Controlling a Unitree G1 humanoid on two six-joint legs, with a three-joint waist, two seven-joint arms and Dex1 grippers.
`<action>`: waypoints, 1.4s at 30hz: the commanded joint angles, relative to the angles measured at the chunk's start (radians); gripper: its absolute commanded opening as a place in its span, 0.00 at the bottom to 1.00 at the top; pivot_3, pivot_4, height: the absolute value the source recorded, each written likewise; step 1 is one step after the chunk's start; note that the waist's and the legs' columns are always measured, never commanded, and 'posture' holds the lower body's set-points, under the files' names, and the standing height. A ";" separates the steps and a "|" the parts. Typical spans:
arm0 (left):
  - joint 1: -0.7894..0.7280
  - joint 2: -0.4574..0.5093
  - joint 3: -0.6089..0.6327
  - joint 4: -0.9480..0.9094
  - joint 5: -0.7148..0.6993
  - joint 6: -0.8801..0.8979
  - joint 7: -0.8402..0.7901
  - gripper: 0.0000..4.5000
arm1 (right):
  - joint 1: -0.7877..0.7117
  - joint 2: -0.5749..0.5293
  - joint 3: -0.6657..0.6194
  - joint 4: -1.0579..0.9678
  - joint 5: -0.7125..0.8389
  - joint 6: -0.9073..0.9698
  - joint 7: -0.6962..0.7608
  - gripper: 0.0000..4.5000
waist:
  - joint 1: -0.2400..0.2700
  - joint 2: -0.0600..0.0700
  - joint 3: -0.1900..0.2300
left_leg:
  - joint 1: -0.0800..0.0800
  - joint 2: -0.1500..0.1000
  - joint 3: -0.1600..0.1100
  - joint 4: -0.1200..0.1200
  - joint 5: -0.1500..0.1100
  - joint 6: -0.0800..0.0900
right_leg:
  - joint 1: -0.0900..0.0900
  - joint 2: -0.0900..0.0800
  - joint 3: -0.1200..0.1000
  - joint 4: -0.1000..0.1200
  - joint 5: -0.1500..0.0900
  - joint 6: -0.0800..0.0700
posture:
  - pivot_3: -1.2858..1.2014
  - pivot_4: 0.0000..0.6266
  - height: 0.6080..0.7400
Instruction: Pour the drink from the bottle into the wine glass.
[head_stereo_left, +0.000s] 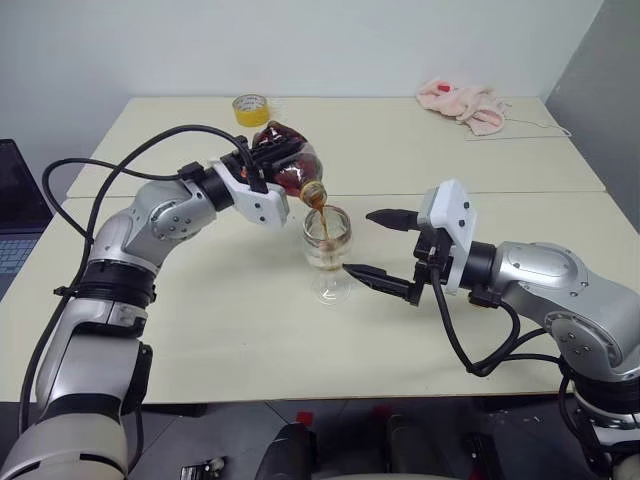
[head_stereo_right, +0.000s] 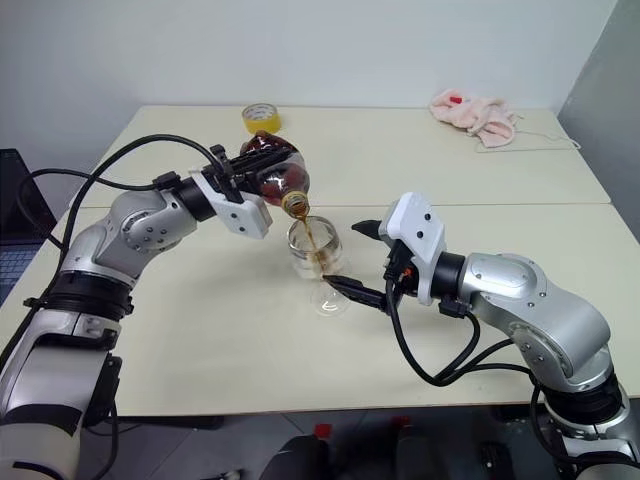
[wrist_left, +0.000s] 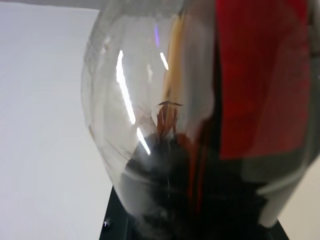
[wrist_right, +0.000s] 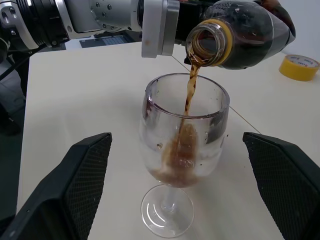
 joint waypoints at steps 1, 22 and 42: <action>-0.038 0.020 0.009 -0.022 -0.001 -0.014 0.031 0.16 | -0.004 0.005 -0.012 -0.040 0.009 -0.003 -0.003 1.00 | 0.000 0.000 0.000 | 0.000 0.000 0.000 0.000 0.000 0.000 | 0.000 0.000 0.000 0.000 0.000 0.000 | 0.52 0.24 1.00; -0.063 0.039 -0.007 -0.003 0.052 -0.035 0.082 0.16 | -0.004 0.004 -0.013 -0.053 0.022 0.022 0.010 1.00 | -0.002 0.000 0.000 | -0.001 0.000 0.001 0.000 0.000 0.000 | -0.003 0.000 0.001 0.005 0.000 0.000 | 0.52 0.24 1.00; -0.070 0.058 -0.015 0.017 0.089 -0.050 0.134 0.16 | -0.002 0.005 -0.013 -0.052 0.023 0.019 0.015 1.00 | -0.003 0.000 0.000 | -0.001 0.000 0.001 0.000 0.000 0.000 | -0.005 0.000 0.002 0.006 0.000 0.000 | 0.52 0.24 1.00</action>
